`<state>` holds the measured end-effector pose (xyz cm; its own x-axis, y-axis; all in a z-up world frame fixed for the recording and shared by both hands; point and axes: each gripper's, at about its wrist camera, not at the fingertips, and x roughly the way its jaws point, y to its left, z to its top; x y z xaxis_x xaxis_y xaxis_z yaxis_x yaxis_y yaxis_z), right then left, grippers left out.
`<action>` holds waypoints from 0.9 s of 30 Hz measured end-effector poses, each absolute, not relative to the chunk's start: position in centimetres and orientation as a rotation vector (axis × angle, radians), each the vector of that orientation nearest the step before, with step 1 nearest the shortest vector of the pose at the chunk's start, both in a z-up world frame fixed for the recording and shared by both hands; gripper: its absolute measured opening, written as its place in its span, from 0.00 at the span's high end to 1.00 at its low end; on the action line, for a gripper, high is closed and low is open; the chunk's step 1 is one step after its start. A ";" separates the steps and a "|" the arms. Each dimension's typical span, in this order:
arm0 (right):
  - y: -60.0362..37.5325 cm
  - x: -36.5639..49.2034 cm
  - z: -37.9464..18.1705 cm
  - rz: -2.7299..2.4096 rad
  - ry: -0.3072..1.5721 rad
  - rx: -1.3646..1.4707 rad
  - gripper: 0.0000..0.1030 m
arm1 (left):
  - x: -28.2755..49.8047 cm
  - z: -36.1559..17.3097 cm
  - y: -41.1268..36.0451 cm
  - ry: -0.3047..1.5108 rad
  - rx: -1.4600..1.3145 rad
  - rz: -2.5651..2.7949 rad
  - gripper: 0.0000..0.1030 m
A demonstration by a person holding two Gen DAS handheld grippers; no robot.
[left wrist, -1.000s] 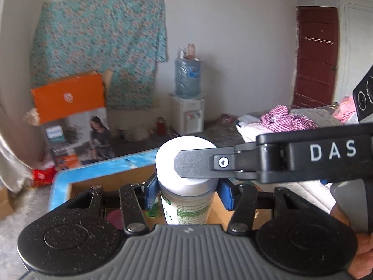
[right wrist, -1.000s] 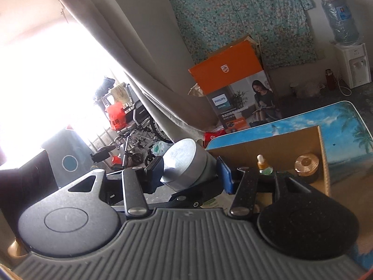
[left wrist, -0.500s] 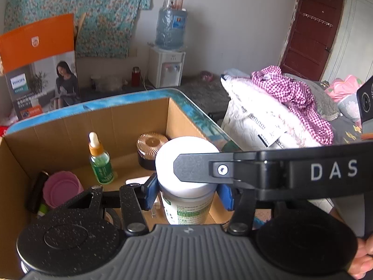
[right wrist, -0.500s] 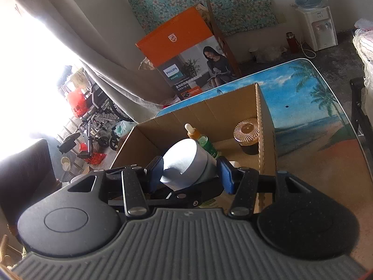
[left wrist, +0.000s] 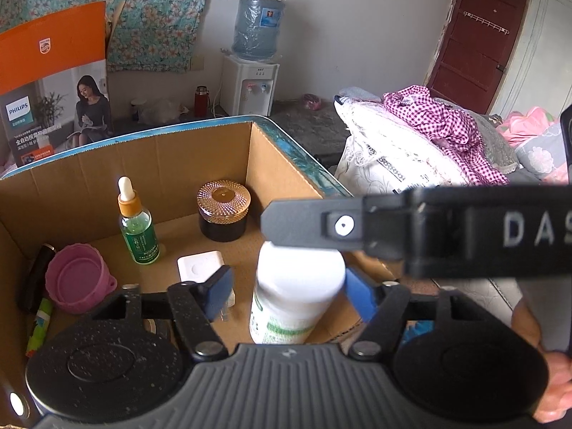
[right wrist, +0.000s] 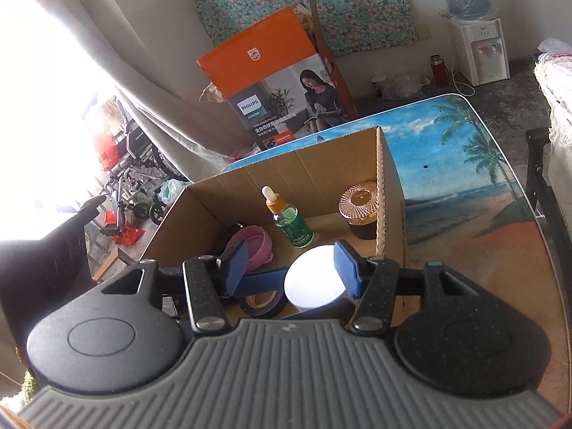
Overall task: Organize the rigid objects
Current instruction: 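Lift the white-lidded jar with the right gripper and carry it over the box, then lower the white-lidded jar into the box and open the right gripper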
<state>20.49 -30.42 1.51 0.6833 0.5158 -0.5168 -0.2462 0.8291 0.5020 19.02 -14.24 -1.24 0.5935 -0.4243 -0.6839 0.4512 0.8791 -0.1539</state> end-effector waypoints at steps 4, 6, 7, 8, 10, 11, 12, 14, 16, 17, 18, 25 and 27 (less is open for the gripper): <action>-31.4 19.6 2.3 0.430 0.658 0.437 0.42 | 18.1 -0.4 -13.9 0.749 0.047 -0.507 0.16; -31.9 18.8 2.8 0.420 0.637 0.449 0.40 | 17.4 0.2 -13.6 0.731 0.048 -0.507 0.14; -32.2 18.4 3.0 0.418 0.627 0.455 0.39 | 17.1 0.5 -13.4 0.723 0.046 -0.507 0.12; -32.5 18.0 3.3 0.413 0.616 0.462 0.37 | 16.7 0.8 -13.2 0.718 0.042 -0.506 0.10; -33.1 16.9 3.8 0.405 0.591 0.474 0.35 | 15.8 1.4 -12.6 0.704 0.028 -0.504 0.08; -33.3 16.4 4.1 0.401 0.580 0.478 0.35 | 15.4 1.8 -12.2 0.698 0.021 -0.500 0.07; -33.5 15.9 4.3 0.398 0.569 0.483 0.34 | 15.0 2.2 -11.9 0.693 0.013 -0.492 0.06; -33.8 14.8 4.6 0.393 0.550 0.491 0.29 | 14.1 2.9 -11.2 0.681 0.000 -0.469 0.04; -34.1 13.8 4.8 0.392 0.536 0.500 0.26 | 13.3 3.7 -10.5 0.668 -0.009 -0.438 0.03; -34.0 13.4 4.8 0.392 0.532 0.501 0.24 | 13.0 4.0 -10.2 0.663 -0.011 -0.419 0.02; -34.0 12.9 4.9 0.392 0.530 0.501 0.23 | 12.6 4.4 -9.9 0.657 -0.013 -0.398 0.02; -32.0 10.3 5.2 0.383 0.531 0.436 0.09 | 10.5 5.8 -8.1 0.658 0.012 -0.258 0.00; -31.2 9.6 5.3 0.376 0.529 0.409 0.05 | 10.1 5.8 -7.5 0.673 0.013 -0.227 0.00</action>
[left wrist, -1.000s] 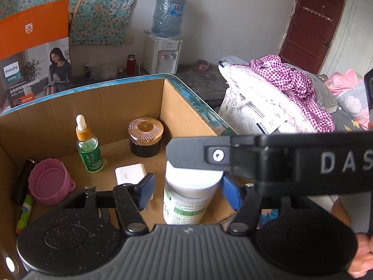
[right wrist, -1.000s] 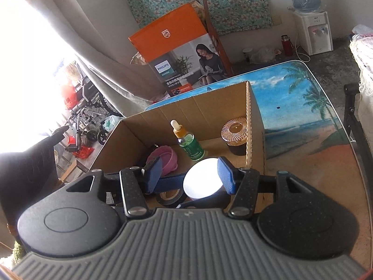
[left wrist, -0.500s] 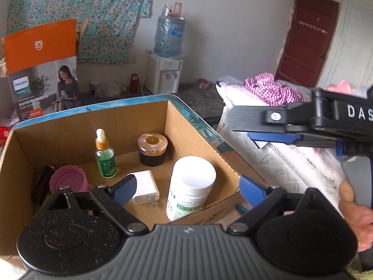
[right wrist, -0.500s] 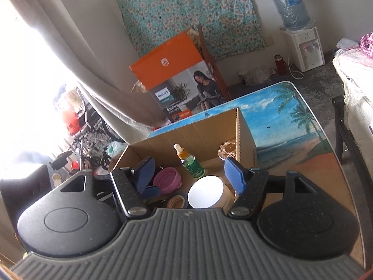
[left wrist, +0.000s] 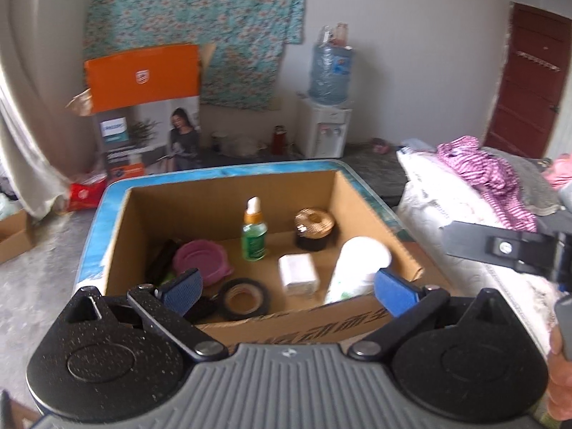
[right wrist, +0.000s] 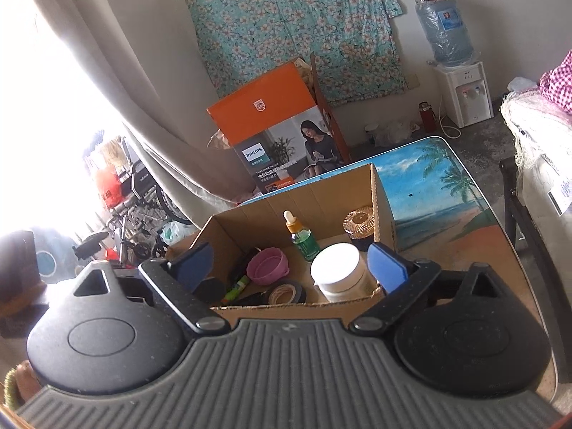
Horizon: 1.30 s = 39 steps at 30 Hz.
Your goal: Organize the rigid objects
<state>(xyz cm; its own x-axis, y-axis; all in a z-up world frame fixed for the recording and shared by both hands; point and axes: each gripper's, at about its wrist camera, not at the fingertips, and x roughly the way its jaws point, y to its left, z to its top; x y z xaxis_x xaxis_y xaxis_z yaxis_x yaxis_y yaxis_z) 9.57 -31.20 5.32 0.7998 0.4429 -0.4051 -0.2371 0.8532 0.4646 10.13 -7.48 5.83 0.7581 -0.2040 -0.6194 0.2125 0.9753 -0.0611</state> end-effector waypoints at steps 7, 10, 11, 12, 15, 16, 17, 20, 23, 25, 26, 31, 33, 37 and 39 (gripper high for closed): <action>-28.6 8.3 5.4 0.346 0.556 0.308 0.01 | 9.3 5.3 -5.2 0.723 -0.013 -0.136 0.00; -27.4 8.0 5.4 0.337 0.565 0.273 0.01 | 8.9 5.0 -4.4 0.734 -0.028 -0.109 0.00; -27.0 7.8 5.4 0.333 0.568 0.263 0.01 | 8.8 4.9 -4.2 0.737 -0.033 -0.099 0.00; -26.6 7.7 5.3 0.328 0.572 0.253 0.01 | 8.7 4.9 -4.0 0.741 -0.039 -0.090 0.00; -25.7 7.6 5.1 0.311 0.588 0.219 0.01 | 8.6 4.5 -3.6 0.755 -0.047 -0.057 0.00; -25.4 7.6 5.0 0.306 0.594 0.208 0.01 | 8.5 4.4 -3.4 0.761 -0.045 -0.046 0.00; -25.2 7.6 5.0 0.301 0.599 0.198 0.01 | 8.6 4.3 -3.3 0.765 -0.045 -0.037 0.00; -24.6 7.8 4.8 0.286 0.607 0.174 0.01 | 8.6 3.9 -2.9 0.776 -0.056 -0.025 0.00; -24.1 8.1 4.6 0.265 0.614 0.162 0.01 | 8.8 3.6 -2.6 0.779 -0.066 -0.024 0.00; -23.7 8.2 4.5 0.235 0.619 0.149 0.01 | 9.0 3.4 -2.5 0.783 -0.071 -0.018 0.00; -23.4 8.3 4.5 0.215 0.623 0.139 0.01 | 9.0 3.3 -2.4 0.783 -0.073 -0.018 0.00; -22.6 9.2 4.0 0.172 0.639 0.095 0.01 | 9.3 2.9 -2.4 0.777 -0.057 0.008 0.00; -22.2 9.5 3.7 0.172 0.647 0.079 0.01 | 9.5 2.9 -2.3 0.774 -0.057 0.010 0.00; -21.7 10.3 3.2 0.148 0.657 0.040 0.01 | 9.7 2.9 -2.3 0.776 -0.045 0.013 0.00; -21.6 10.7 2.9 0.139 0.662 0.035 0.01 | 9.7 2.9 -2.4 0.773 -0.033 0.023 0.00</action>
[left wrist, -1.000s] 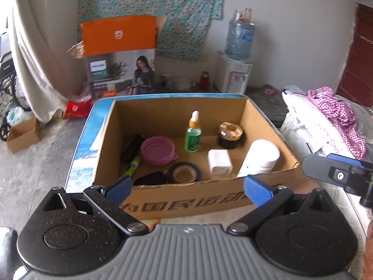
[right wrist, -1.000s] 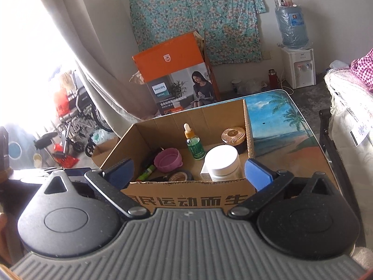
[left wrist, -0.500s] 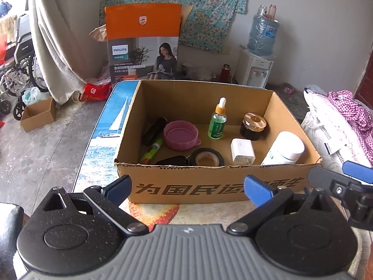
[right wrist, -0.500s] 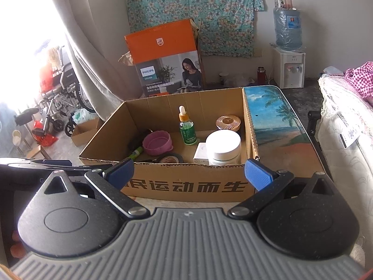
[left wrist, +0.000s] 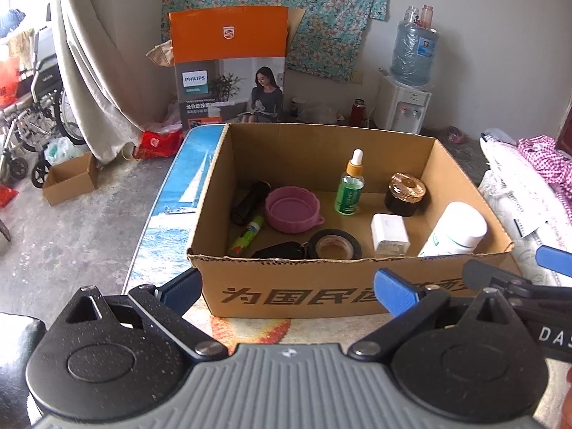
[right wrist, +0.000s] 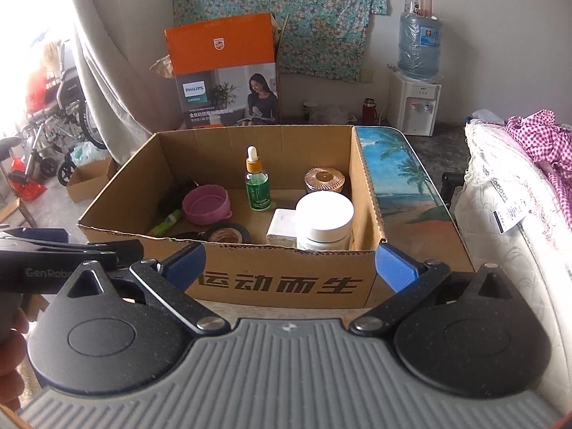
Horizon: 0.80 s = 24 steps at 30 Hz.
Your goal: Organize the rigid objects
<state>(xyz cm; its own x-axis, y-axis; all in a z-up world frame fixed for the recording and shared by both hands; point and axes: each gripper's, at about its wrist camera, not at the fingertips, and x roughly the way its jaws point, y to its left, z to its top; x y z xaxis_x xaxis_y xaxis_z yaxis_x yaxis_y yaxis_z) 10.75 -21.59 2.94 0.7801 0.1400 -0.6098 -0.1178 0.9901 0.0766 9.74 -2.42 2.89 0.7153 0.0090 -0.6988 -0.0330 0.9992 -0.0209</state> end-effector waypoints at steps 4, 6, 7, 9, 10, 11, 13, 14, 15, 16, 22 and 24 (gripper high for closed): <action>-21.6 11.4 2.7 0.129 0.672 0.035 0.01 | 9.9 2.8 -2.4 0.778 -0.022 0.035 0.00; -21.6 11.7 2.6 0.127 0.675 0.034 0.01 | 10.0 2.7 -2.4 0.782 -0.020 0.039 0.00; -21.5 11.7 2.5 0.127 0.675 0.032 0.01 | 10.0 2.6 -2.4 0.783 -0.020 0.041 0.00; -21.5 11.9 2.5 0.128 0.676 0.030 0.01 | 10.0 2.6 -2.4 0.784 -0.016 0.046 0.00; -21.5 12.0 2.4 0.128 0.677 0.028 0.01 | 10.0 2.6 -2.4 0.784 -0.014 0.047 0.00; -21.5 12.0 2.4 0.128 0.677 0.026 0.01 | 10.0 2.6 -2.4 0.784 -0.013 0.049 0.00; -21.4 12.1 2.3 0.128 0.680 0.025 0.01 | 10.0 2.6 -2.4 0.785 -0.009 0.052 0.00; -21.4 12.2 2.2 0.128 0.681 0.025 0.01 | 10.0 2.6 -2.4 0.785 -0.006 0.053 0.00; -21.4 12.3 2.2 0.128 0.683 0.025 0.01 | 10.0 2.6 -2.5 0.786 -0.004 0.054 0.00; -21.4 12.3 2.2 0.128 0.685 0.024 0.01 | 10.0 2.5 -2.5 0.787 -0.002 0.055 0.00; -21.4 12.3 1.9 0.125 0.693 0.025 0.01 | 10.0 2.4 -2.4 0.795 0.000 0.057 0.01; -21.4 12.3 1.8 0.124 0.696 0.024 0.01 | 10.1 2.4 -2.3 0.798 0.000 0.057 0.01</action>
